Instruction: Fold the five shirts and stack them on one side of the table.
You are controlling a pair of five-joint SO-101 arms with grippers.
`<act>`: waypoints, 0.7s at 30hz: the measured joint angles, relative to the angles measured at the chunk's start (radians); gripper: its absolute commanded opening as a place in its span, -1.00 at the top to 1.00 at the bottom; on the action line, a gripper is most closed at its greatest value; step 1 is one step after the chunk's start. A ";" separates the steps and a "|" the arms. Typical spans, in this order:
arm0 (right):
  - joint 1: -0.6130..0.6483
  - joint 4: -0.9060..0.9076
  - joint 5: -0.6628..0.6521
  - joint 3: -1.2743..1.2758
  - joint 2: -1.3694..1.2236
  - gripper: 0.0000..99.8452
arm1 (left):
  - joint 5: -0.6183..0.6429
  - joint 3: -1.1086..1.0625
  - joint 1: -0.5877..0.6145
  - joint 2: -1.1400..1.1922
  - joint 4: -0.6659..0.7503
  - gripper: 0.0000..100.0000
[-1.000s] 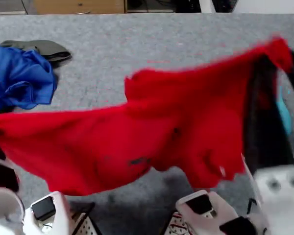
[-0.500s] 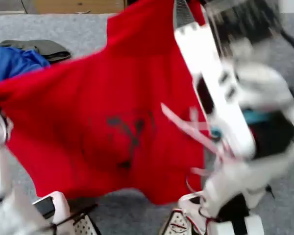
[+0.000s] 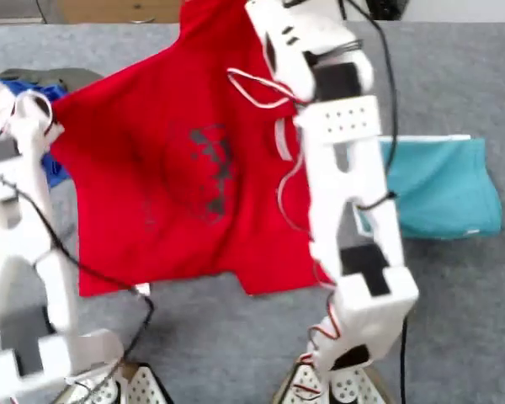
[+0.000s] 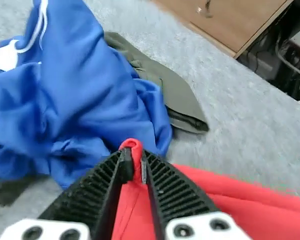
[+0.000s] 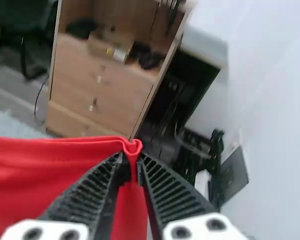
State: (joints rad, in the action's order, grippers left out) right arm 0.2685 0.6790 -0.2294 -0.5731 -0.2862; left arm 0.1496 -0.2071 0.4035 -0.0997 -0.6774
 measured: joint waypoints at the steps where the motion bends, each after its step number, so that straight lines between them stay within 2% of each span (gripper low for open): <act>1: 0.000 -0.006 0.000 -0.005 -0.025 0.99 | 0.003 0.055 0.000 0.057 -0.003 0.96; 6: -0.009 -0.021 0.000 -0.135 -0.178 1.00 | 0.003 0.367 0.000 0.273 -0.114 0.96; 13: -0.029 0.025 0.018 -0.460 -0.445 1.00 | 0.003 0.730 0.014 0.463 -0.252 0.96; 21: -0.029 0.172 0.020 -0.767 -0.637 1.00 | -0.060 0.902 0.020 0.551 -0.339 0.96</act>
State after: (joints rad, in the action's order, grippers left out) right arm 0.2394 0.8508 -0.2094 -1.3403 -0.9229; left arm 0.0898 0.6951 0.4235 0.4511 -1.0165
